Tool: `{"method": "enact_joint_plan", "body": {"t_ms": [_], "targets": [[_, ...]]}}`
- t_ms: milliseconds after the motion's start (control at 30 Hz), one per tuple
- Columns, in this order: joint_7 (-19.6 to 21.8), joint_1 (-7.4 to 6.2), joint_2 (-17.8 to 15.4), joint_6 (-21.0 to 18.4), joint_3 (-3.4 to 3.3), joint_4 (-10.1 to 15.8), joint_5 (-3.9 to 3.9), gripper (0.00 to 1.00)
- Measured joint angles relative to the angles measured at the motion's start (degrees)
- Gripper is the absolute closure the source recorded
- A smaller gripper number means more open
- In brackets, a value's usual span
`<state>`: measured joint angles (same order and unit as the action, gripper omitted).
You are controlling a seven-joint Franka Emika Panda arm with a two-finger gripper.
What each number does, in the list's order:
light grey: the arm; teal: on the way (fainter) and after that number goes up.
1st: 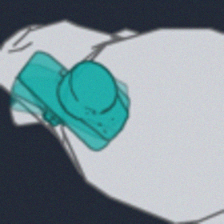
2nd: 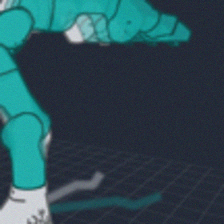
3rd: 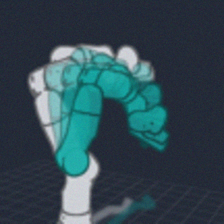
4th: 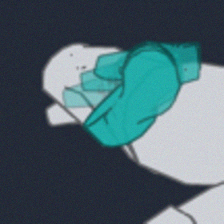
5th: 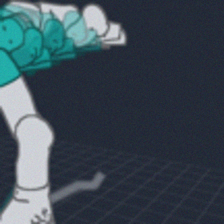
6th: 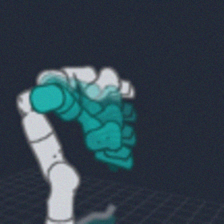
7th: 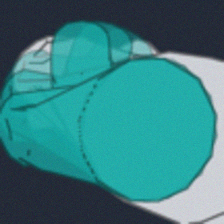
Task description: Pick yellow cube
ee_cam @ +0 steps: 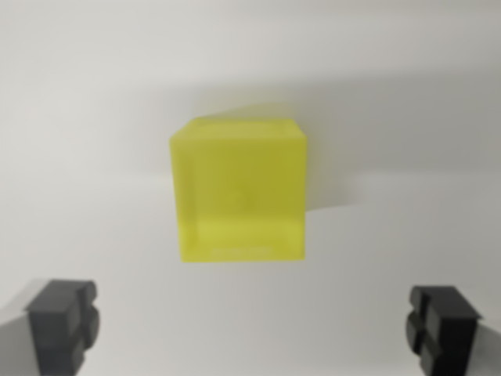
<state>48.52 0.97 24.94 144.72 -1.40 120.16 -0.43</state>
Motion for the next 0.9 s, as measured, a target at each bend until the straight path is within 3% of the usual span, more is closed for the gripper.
{"method": "enact_joint_plan", "body": {"t_ms": [900], "targets": [[0.28,-0.56,8.75,7.17,0.01,-1.78,-1.03,0.00]]}}
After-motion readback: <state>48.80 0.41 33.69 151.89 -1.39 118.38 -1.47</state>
